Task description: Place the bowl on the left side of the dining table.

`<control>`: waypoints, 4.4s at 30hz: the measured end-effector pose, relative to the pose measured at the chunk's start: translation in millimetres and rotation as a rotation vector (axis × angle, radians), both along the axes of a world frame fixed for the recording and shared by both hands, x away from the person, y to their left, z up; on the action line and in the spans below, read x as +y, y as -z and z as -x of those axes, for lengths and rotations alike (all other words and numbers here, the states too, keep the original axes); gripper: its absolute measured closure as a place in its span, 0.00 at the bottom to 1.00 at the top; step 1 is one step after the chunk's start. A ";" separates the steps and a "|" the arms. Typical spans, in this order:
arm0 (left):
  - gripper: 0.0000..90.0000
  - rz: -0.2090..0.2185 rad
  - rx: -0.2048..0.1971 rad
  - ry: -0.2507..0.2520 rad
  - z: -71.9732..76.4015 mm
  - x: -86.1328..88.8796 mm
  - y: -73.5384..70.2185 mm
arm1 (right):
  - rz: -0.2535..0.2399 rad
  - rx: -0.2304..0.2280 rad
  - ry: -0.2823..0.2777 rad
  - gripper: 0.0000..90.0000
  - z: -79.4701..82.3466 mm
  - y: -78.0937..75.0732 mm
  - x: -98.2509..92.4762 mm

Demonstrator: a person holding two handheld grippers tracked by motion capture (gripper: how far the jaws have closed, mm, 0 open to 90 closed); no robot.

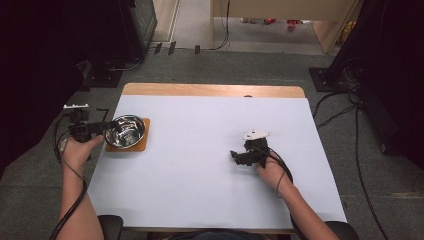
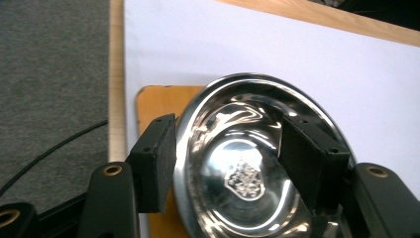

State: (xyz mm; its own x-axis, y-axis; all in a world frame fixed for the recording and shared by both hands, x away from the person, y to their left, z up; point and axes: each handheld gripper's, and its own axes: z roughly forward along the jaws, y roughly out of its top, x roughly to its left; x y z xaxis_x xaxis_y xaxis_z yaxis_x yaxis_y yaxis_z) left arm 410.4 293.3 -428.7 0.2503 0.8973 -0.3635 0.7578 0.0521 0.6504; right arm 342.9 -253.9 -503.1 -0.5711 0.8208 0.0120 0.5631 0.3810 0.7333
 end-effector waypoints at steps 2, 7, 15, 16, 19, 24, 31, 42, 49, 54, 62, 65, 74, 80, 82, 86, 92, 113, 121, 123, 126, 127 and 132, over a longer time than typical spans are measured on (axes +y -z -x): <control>0.44 -0.011 -0.002 0.003 -0.1 -2.6 -2.1 | 0.000 0.000 0.000 0.13 0.0 0.0 0.0; 0.43 -0.003 -0.006 0.031 -0.3 -10.3 -4.8 | 0.000 0.000 0.000 0.13 0.0 0.0 0.0; 0.42 -0.009 -0.002 0.071 -2.2 -27.3 -7.0 | 0.001 0.000 0.002 0.13 0.2 -0.1 0.1; 0.42 -0.010 -0.002 0.075 -2.4 -28.9 -7.4 | 0.002 -0.003 0.001 0.13 0.0 0.0 0.0; 0.42 -0.007 -0.009 0.086 -2.7 -35.1 -9.1 | 0.002 -0.002 0.002 0.13 0.1 -0.1 0.0; 0.41 0.000 -0.008 0.113 -2.8 -47.3 -11.0 | 0.000 0.002 0.002 0.13 0.2 -0.1 0.1; 0.40 -0.001 -0.023 0.158 -4.1 -67.5 -16.4 | 0.000 0.002 0.002 0.13 0.2 -0.1 0.0; 0.38 -0.002 -0.004 0.208 -6.1 -89.2 -13.2 | 0.000 0.002 0.002 0.13 0.2 -0.1 0.1; 0.37 -0.013 0.001 0.264 -5.8 -106.4 -8.7 | 0.000 0.002 0.002 0.13 0.2 -0.1 0.1; 0.37 -0.023 0.004 0.285 -5.3 -117.3 -6.0 | 0.000 0.002 0.002 0.13 0.2 -0.1 0.1; 0.35 -0.043 0.000 0.318 -3.0 -133.5 -3.2 | 0.001 0.001 0.002 0.13 0.2 -0.1 0.1; 0.34 -0.050 -0.002 0.332 -1.5 -139.1 -2.5 | 0.001 0.002 0.003 0.13 0.3 -0.1 0.1; 0.31 -0.040 -0.004 0.379 2.8 -153.6 1.3 | 0.001 0.001 0.002 0.13 0.2 -0.1 0.0; 0.31 -0.039 -0.015 0.403 6.6 -163.6 3.7 | 0.001 0.001 0.002 0.13 0.2 -0.1 0.0; 0.31 -0.046 -0.023 0.411 7.7 -167.4 4.7 | 0.003 -0.001 0.002 0.13 0.2 -0.1 0.0; 0.30 -0.050 -0.034 0.430 9.5 -174.6 6.6 | 0.001 0.001 0.001 0.13 0.2 -0.1 0.0; 0.29 -0.068 -0.052 0.459 14.3 -185.8 12.6 | 0.003 -0.001 0.002 0.13 0.2 -0.1 0.0; 0.27 -0.108 -0.042 0.561 21.5 -217.4 44.1 | 0.002 0.000 0.002 0.13 0.1 -0.1 0.0; 0.27 -0.144 -0.048 0.601 24.6 -229.7 53.5 | 0.000 0.002 0.002 0.13 0.2 -0.1 0.1; 0.26 -0.159 -0.057 0.614 25.8 -232.8 55.0 | 0.000 0.001 0.002 0.13 0.2 -0.1 0.1; 0.26 -0.170 -0.075 0.631 27.1 -236.1 56.0 | 0.000 0.002 0.002 0.13 0.2 -0.1 0.1; 0.25 -0.174 -0.084 0.635 27.5 -237.0 56.7 | 0.000 0.002 0.002 0.13 0.2 -0.1 0.1; 0.22 -0.199 -0.115 0.654 30.4 -242.3 59.2 | 0.000 0.001 0.002 0.13 0.2 -0.1 0.1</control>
State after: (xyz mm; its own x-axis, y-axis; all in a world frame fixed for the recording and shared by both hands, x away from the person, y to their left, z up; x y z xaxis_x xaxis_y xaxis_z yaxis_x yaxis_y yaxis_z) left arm 380.0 51.0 -487.9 0.7894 0.5962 -0.1466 0.5189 -0.5203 0.6783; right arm 342.7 -253.8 -503.1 -0.5695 0.8219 0.0124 0.5648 0.3802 0.7324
